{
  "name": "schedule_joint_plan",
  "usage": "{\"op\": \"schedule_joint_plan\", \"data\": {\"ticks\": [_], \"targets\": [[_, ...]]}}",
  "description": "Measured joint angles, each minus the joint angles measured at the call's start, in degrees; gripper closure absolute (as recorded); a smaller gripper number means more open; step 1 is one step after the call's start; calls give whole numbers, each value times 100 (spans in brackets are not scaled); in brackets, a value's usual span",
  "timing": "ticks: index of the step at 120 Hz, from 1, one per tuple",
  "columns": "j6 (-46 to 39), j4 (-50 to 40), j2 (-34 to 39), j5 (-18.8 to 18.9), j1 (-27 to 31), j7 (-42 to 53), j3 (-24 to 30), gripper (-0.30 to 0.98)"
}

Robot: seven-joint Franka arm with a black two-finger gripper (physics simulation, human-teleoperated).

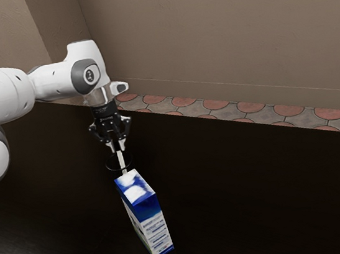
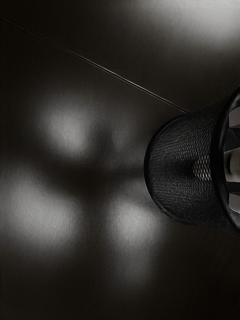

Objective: Take the marker out of the pen holder and place it to the left of the pen holder.

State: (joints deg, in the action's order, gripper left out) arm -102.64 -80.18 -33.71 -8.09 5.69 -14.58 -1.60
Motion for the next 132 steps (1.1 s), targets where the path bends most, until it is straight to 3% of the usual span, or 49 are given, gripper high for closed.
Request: {"op": "schedule_joint_plan", "data": {"ticks": [44,76,84,94,111,132], "targets": [[17,9,122,63,19,-27,-1,75],[643,65,1341,192,53,62,-393,78],[899,83,1409,479,75,123,-477,78],[1256,62,1323,1121,119,290,-489,78],[1790,6,670,2152,-34,700,-463,78],[2154,7,102,2660,-145,1120,-458,78]]}}
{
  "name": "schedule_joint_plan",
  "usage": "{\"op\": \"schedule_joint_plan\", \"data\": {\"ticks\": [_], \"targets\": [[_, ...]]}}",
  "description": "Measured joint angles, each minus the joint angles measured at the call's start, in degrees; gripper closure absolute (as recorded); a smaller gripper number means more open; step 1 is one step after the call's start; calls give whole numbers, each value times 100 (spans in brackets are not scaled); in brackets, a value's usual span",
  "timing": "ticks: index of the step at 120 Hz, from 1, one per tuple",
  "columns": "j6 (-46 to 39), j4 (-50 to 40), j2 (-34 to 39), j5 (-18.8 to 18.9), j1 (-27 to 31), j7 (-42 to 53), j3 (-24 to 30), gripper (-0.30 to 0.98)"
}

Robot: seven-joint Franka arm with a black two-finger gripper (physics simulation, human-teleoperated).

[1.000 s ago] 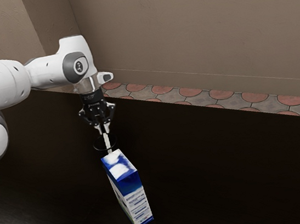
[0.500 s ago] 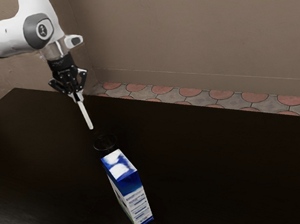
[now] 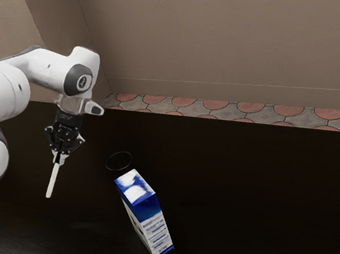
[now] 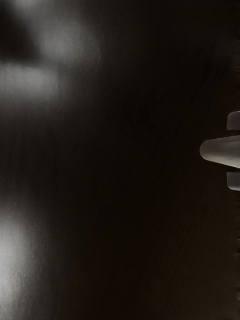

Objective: Take the marker out of the pen holder and place it to the left of the pen holder.

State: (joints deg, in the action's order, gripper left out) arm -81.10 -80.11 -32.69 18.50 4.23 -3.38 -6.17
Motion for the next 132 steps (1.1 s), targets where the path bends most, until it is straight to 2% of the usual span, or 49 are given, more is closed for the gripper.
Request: {"op": "schedule_joint_plan", "data": {"ticks": [22,66,88,108,112,126,132], "targets": [[113,77,-426,81,-5,322,9,78],[116,81,-567,49,5,737,15,77],[133,79,-576,-10,-27,865,11,37],[142,80,-498,-39,-40,957,11,17],[139,80,-224,-75,-58,979,16,15],[-226,-33,2209,-642,-496,1069,2,8],[-336,-76,2680,-841,-599,1096,-1,7]]}}
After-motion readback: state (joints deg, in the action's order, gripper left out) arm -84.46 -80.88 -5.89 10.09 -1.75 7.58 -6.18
